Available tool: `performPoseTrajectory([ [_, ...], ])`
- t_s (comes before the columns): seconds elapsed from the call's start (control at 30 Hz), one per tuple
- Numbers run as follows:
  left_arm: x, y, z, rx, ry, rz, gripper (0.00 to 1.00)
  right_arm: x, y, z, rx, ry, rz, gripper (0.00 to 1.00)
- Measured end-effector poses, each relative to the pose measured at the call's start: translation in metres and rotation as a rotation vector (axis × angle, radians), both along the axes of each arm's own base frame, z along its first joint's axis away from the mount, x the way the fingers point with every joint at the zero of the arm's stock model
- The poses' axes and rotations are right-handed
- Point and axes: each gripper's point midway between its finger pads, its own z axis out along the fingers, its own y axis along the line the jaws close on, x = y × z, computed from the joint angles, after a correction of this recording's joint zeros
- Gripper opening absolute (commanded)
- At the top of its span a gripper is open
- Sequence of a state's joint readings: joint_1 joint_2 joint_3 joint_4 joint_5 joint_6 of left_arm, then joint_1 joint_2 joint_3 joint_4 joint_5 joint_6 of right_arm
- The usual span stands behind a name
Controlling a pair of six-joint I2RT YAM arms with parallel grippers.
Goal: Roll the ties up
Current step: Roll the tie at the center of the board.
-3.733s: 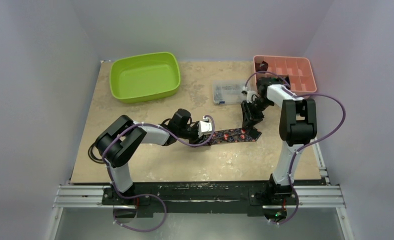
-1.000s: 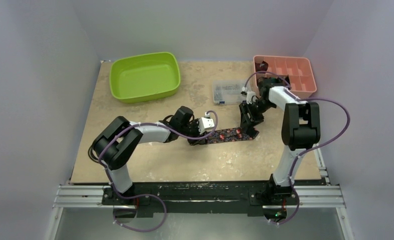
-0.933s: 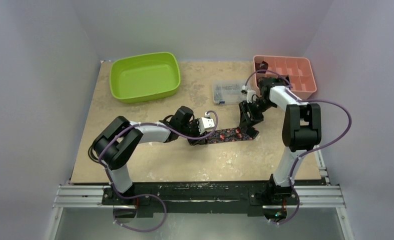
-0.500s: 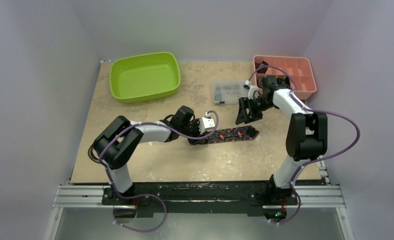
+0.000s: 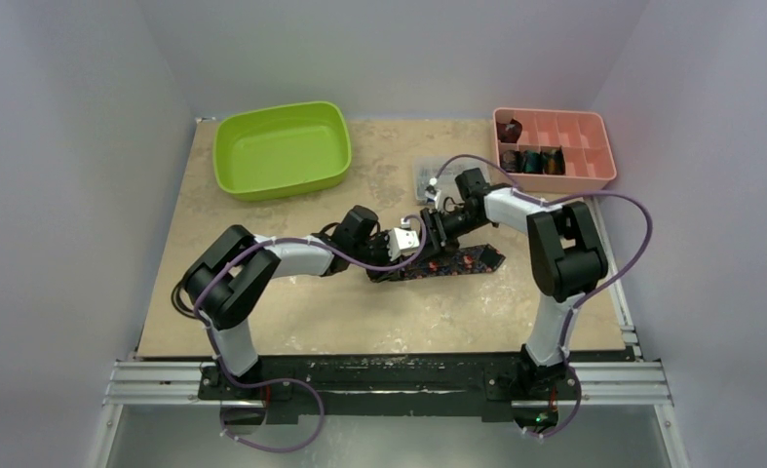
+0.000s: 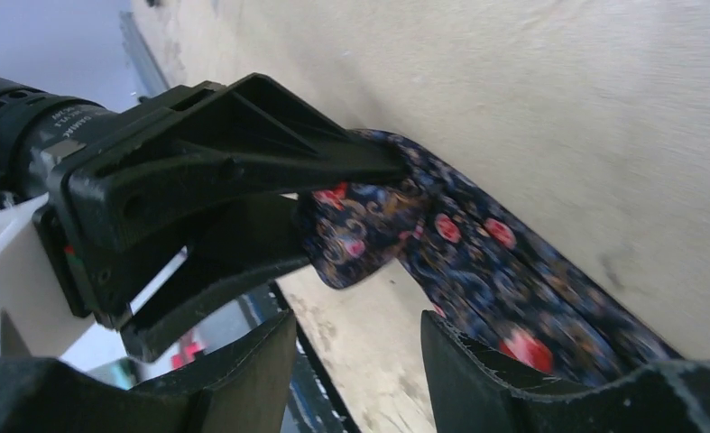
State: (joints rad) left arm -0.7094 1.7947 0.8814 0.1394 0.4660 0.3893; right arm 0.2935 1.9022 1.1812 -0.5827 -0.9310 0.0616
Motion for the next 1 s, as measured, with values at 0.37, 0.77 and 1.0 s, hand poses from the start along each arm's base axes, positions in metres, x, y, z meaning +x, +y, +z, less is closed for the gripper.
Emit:
performPoseTrajectory([
  [0.37, 0.000, -0.002, 0.000, -0.002, 0.000, -0.001, 0.14, -0.003, 0.029, -0.014, 0.074, 0.100, 0.009, 0.50],
  [0.77, 0.000, -0.003, 0.000, -0.002, -0.002, -0.002, 0.29, -0.001, 0.034, -0.021, 0.068, 0.097, 0.033, 0.00],
  [1.0, -0.002, -0.006, 0.003, -0.026, 0.000, -0.012, 0.46, 0.001, 0.029, -0.022, 0.060, 0.094, 0.028, 0.00],
])
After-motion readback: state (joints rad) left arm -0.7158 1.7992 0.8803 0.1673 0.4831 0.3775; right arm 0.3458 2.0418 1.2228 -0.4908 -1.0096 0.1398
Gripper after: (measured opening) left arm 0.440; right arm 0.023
